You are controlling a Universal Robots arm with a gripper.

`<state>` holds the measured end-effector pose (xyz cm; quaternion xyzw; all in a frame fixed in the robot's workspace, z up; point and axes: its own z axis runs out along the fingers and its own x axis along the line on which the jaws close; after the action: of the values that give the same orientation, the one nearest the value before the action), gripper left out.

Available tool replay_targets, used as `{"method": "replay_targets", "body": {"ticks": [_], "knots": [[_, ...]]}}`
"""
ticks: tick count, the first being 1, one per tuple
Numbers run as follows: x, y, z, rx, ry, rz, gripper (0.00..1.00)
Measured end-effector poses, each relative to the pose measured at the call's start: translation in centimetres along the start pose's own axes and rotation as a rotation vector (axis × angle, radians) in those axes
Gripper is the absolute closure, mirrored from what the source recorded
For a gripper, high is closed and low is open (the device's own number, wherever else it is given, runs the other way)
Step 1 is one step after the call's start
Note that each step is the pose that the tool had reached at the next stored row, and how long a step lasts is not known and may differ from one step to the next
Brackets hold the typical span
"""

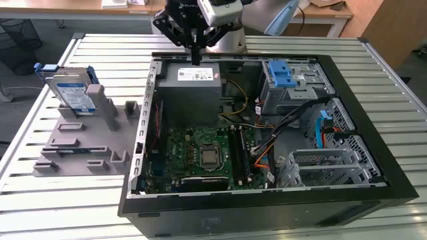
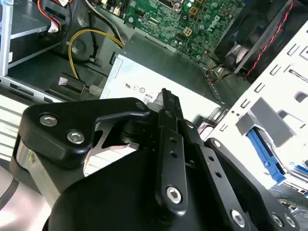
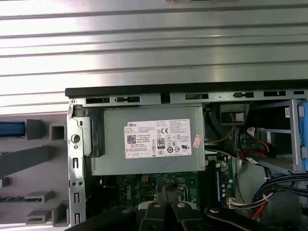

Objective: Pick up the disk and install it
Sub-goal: 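Reach for the disk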

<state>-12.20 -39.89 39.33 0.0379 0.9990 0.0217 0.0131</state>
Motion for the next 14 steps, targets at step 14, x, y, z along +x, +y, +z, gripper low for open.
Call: {"method": "replay_targets", "body": {"ticks": [14], "knots": [[0.60,-0.04,-0.01,0.0000,0.0000,0.000,0.89]]}}
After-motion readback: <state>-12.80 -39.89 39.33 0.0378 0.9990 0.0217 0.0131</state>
